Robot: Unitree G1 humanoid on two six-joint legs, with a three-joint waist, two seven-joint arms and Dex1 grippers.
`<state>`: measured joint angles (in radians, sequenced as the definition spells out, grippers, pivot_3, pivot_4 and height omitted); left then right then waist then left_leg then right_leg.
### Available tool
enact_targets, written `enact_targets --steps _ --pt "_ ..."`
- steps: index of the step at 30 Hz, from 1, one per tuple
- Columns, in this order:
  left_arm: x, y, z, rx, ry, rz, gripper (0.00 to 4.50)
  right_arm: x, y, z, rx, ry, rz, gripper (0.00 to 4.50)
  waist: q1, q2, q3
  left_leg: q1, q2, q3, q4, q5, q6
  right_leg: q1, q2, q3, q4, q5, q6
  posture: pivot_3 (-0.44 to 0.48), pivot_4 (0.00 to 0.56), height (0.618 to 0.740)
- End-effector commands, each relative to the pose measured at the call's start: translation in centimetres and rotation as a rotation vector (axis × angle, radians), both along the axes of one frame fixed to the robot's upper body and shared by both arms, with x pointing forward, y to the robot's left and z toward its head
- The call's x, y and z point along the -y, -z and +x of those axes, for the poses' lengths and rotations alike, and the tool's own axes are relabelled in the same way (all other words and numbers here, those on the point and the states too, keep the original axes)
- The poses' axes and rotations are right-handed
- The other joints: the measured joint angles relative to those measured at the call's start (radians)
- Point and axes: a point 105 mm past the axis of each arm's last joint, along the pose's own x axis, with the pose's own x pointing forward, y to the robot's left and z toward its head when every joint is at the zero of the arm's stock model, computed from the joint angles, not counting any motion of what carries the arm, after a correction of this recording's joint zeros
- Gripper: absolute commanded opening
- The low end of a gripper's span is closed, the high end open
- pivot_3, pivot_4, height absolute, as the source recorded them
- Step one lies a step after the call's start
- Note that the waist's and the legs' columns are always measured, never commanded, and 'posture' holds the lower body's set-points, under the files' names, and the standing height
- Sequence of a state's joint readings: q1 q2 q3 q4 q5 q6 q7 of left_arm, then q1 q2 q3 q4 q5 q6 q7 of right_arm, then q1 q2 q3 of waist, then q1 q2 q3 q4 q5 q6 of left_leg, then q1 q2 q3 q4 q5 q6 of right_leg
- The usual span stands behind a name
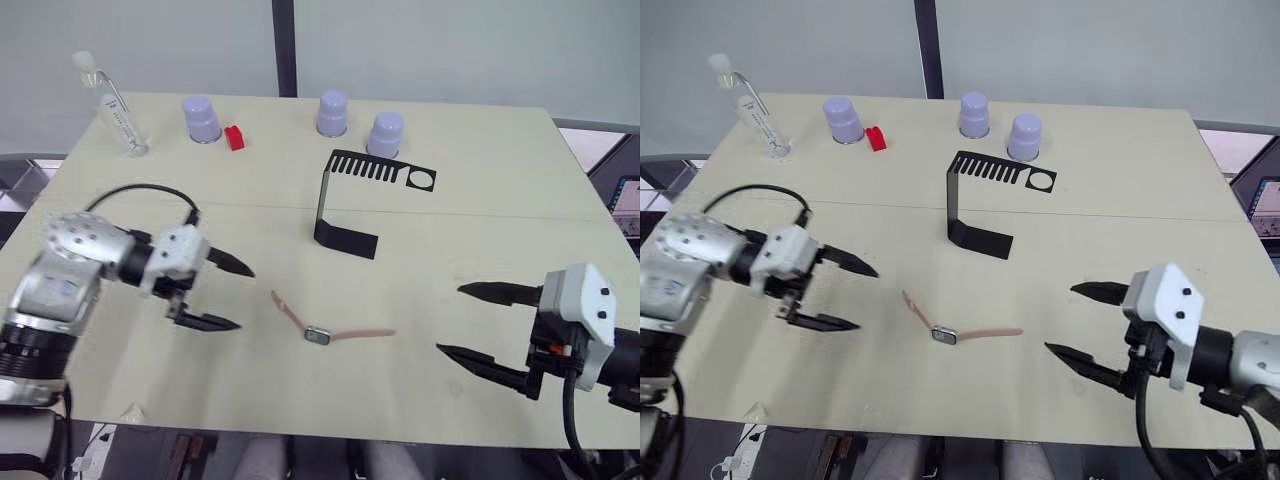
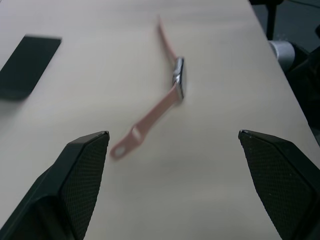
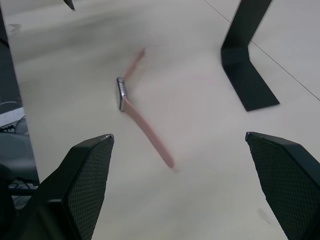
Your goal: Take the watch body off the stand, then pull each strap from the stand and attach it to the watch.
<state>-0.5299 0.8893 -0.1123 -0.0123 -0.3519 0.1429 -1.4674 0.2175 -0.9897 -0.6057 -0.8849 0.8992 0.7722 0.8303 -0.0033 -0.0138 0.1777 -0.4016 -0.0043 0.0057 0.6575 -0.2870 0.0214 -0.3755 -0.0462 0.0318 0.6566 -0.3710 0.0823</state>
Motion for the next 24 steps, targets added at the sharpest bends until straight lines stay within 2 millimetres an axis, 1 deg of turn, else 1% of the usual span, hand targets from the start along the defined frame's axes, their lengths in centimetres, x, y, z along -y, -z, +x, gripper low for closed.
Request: enact_targets --steps 1,3,4,6,9,11,13,14,19,24 --pt "3.2 -0.2 -0.8 0.067 0.097 -0.097 4.47 -1.8 -0.2 -0.8 0.016 -0.071 0.02 4.5 0.0 0.0 0.0 0.0 0.0 0.0 0.0 0.0 0.0 0.0 0.0 0.0 0.0 0.0 0.0 0.0 0.15 0.74" --pt "4.5 -0.3 -1.6 -0.023 0.13 -0.193 4.47 -2.1 0.0 -0.9 0.014 -0.074 0.027 4.5 0.001 0.0 0.0 0.0 0.0 0.0 0.0 0.0 0.0 0.0 0.0 0.0 0.0 0.0 0.0 0.0 0.15 0.74" --pt "4.8 -0.2 -2.0 -0.061 0.153 -0.214 4.24 -2.3 0.1 -0.9 0.014 -0.072 0.029 4.5 0.0 0.0 0.0 -0.001 0.0 0.0 0.001 0.0 0.0 0.0 0.0 0.0 0.001 0.0 0.0 0.0 0.15 0.74" --pt "5.0 1.2 -2.5 -0.088 0.191 -0.189 3.68 -2.5 0.3 -0.9 0.019 -0.069 0.027 4.5 -0.004 0.0 0.0 -0.001 0.0 0.0 0.001 0.0 0.0 0.0 0.001 0.0 0.002 0.0 0.0 0.0 0.15 0.74" --pt "5.1 3.5 -2.2 -0.06 0.199 -0.136 2.16 -2.5 0.6 -0.6 0.038 -0.051 0.012 4.5 -0.004 0.0 0.0 0.001 0.0 0.001 0.001 0.0 -0.001 0.0 0.001 0.001 0.002 0.0 0.0 0.0 0.15 0.74" --pt "5.3 4.5 -1.9 -0.035 0.208 -0.128 1.11 -2.5 0.8 -0.5 0.044 -0.042 0.012 4.5 0.0 0.0 0.0 0.001 0.0 0.001 0.001 0.0 -0.001 0.0 0.001 0.001 0.001 0.0 0.0 0.0 0.15 0.74" --pt "5.6 5.2 -1.8 -0.033 0.218 -0.128 0.18 -2.5 0.8 -0.5 0.05 -0.034 0.015 4.5 0.001 0.0 0.0 0.0 0.0 0.001 0.001 0.0 -0.001 0.0 0.001 0.001 0.001 0.0 0.0 0.0 0.15 0.74" --pt "5.8 5.6 -1.7 -0.04 0.214 -0.13 0.08 -2.5 0.8 -0.5 0.052 -0.03 0.019 4.5 0.002 0.0 0.0 0.0 0.0 0.001 0.002 0.0 0.0 0.0 0.001 0.001 0.001 0.0 0.0 0.0 0.15 0.74" --pt "6.7 7.1 -1.1 -0.029 0.178 -0.135 0.08 -2.6 0.9 -0.4 0.061 -0.021 0.021 4.5 0.002 0.0 0.0 0.0 0.0 0.001 0.002 0.0 0.0 0.0 0.001 0.0 0.001 0.0 0.0 0.0 0.15 0.74" --pt "7.8 7.2 0.1 -0.048 0.11 -0.175 0.08 -2.5 1.0 -0.3 0.067 -0.015 0.021 4.5 0.001 0.0 0.0 0.0 0.0 0.001 0.002 0.0 0.0 0.0 0.001 0.0 0.002 0.0 0.0 0.0 0.15 0.74"
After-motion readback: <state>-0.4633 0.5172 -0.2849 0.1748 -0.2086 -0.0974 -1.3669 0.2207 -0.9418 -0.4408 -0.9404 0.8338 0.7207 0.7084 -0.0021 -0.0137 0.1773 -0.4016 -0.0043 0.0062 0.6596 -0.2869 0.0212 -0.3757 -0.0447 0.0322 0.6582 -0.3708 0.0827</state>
